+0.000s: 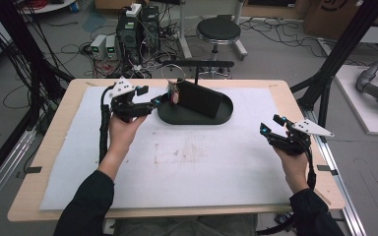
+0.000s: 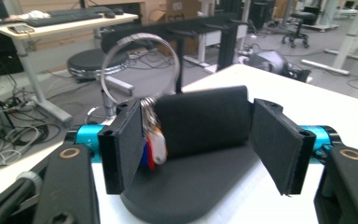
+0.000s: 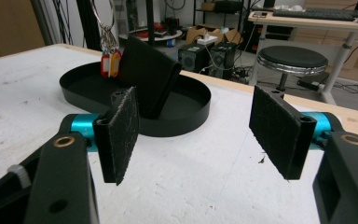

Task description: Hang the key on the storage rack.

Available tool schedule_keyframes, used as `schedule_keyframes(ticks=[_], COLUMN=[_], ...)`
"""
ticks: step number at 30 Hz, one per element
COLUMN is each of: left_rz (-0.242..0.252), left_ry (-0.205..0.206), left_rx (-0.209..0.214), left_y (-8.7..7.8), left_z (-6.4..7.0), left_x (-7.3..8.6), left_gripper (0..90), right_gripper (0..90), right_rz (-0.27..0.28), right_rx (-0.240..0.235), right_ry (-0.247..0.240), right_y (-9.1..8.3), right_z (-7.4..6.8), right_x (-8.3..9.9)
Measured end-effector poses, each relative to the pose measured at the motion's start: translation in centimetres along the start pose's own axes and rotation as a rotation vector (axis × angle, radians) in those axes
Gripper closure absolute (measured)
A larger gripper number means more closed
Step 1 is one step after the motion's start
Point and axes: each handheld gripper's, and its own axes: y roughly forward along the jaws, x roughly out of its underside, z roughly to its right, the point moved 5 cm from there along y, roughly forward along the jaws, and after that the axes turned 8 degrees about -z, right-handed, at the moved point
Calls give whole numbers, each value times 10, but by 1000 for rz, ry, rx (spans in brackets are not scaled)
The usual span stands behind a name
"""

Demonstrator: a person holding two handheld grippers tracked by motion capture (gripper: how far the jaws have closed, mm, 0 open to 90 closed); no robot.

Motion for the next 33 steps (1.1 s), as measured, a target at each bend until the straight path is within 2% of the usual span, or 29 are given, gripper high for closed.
schedule_keyframes(ticks=[6,9,13,15,22,27,33], left_rz=[-2,1,4,4,-16,-7,-9], left_ry=[32,23,17,14,-17,-24,-23], left_rx=[-35,-59,-72,-77,-102,-105,-98], left_y=[-30,-44,-60,-66,-78,-83,-81], left_z=[12,14,13,12,-1,-6,-5], left_x=[26,36,50,58,80,83,85], left_gripper=[318,295,287,287,287,287,286], right_gripper=[331,327,323,321,321,322,321], right_rz=[4,2,1,1,-11,-29,-47], right_rx=[1,11,27,20,15,-16,-44], right_ry=[-4,-5,0,4,-18,-38,-48], right_y=[-2,-2,-1,1,8,14,16], right_z=[-3,-4,-5,-7,-18,-26,-30], right_x=[-1,-1,-2,-3,-6,-6,-5])
